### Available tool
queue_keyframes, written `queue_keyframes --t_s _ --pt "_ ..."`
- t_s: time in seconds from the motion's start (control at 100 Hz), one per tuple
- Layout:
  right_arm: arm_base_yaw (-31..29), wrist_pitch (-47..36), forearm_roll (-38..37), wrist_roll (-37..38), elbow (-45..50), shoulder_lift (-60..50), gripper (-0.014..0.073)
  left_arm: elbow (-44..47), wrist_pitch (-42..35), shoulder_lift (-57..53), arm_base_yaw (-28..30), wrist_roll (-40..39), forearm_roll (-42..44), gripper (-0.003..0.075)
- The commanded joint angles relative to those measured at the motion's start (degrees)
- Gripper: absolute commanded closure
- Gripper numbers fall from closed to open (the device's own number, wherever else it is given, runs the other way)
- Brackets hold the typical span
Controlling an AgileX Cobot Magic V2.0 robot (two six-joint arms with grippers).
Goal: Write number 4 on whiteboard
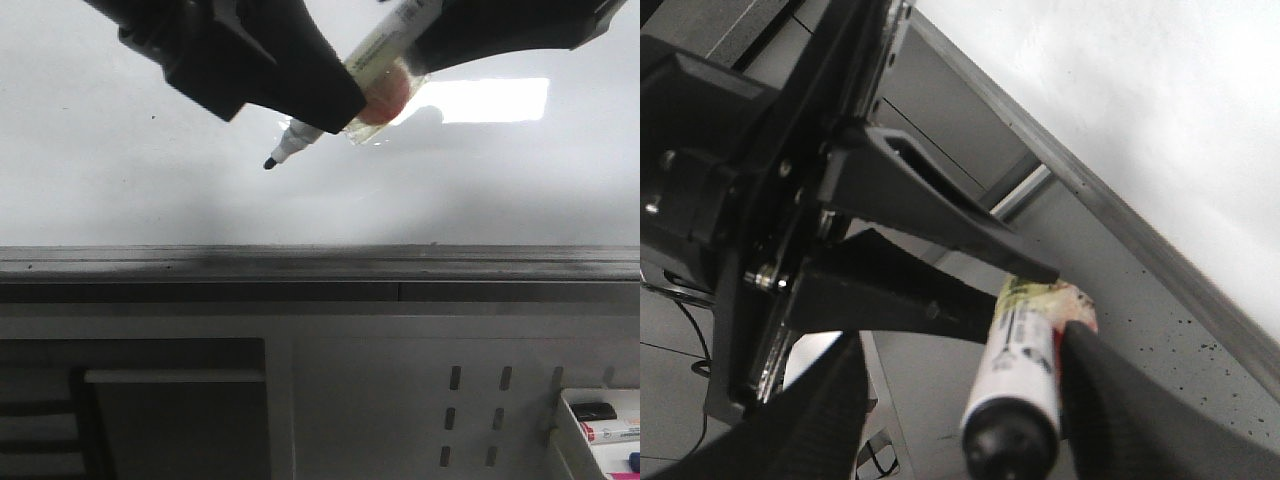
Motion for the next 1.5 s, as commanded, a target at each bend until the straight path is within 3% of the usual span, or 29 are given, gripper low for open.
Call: queue_keyframes --t_s 0.0,0.47,0.72,0.86,1.03,1.08,1.3,1.49 --pt "0.1 -0.4 3.1 -0.7 -1.9 -0.9 0.0291 -2.0 -3.1 -1.6 -0.4 -0.1 -0.8 0.0741" --pt "0.1 -0.8 3.5 -1.7 -1.9 -0.9 0.0665 -2.0 -3.5 -1.6 -0.4 0.8 1.1 0.0741" --pt "0.1 -0.1 5.1 -2.8 -1.9 -0.9 0.0665 -2.0 -3.7 -1.6 -0.3 0.6 1.1 0.0733" --pt "0.1 -0.9 5.5 -2.8 -1.9 -0.9 0.0653 -2.0 -3.6 -2.2 1.8 0.4 -1.1 0.0603" --pt "0.1 -2.1 5.5 -2.8 -1.9 -0.9 0.0653 -2.0 -1.4 -4.5 8.2 0.4 -6.8 0.0282" --pt "0.1 -3.1 5.6 -2.8 -1.9 -0.9 0.0653 -2.0 -0.1 -5.4 10.7 0.4 -9.0 0.0225" --pt "0.1 -9.8 6.6 -4.2 -1.9 -0.9 0.0653 -0.7 3.2 -10.0 23.0 0.4 -17.0 0.0208" --pt "0.1 -15.8 15.2 -12.1 -1.9 -0.9 0.0653 2.9 1.1 -14.1 31.7 0.5 -24.5 0.0208"
